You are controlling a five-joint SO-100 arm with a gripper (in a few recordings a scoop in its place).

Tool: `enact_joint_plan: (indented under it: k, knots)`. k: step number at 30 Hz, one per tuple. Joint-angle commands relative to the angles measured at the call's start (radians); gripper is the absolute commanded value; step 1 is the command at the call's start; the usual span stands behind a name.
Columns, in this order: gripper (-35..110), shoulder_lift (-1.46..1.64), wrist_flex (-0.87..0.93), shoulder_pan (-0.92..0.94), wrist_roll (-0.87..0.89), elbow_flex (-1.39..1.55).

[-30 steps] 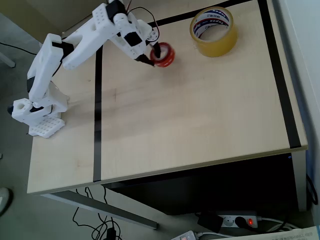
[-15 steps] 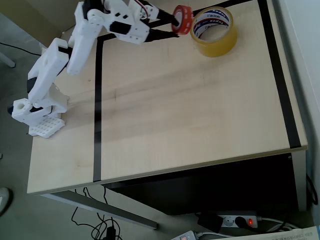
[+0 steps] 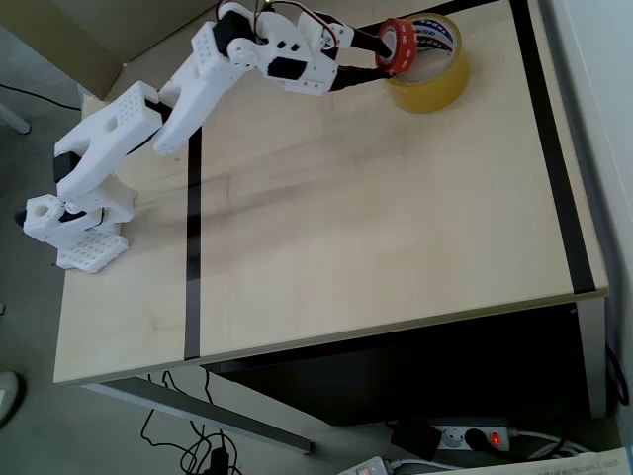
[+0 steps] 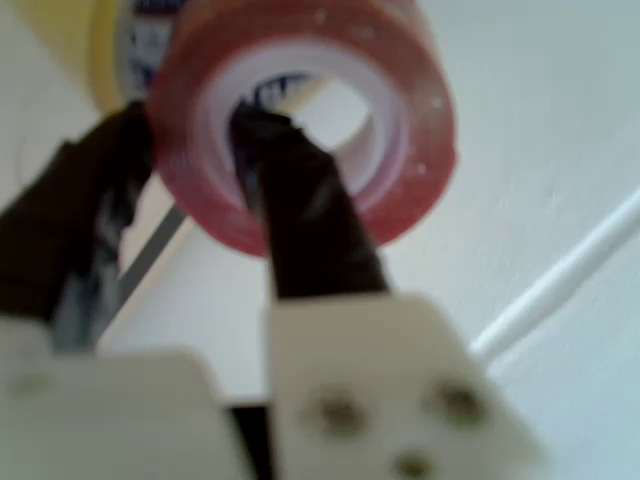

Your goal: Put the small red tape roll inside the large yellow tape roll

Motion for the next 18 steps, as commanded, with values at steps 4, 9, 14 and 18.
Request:
enact_joint_plan:
  k: [4, 9, 14, 18]
  knots:
    - [12, 0.094, 0.072, -0.005, -0.06, -0.071]
    - [19, 0.222, 0.368, 0.04, -0.061, -0.06]
    - [28, 0.483, 0.54, 0.095, -0.061, 0.216]
    - [26, 0.765, 0.54, 0.155, -0.061, 0.52]
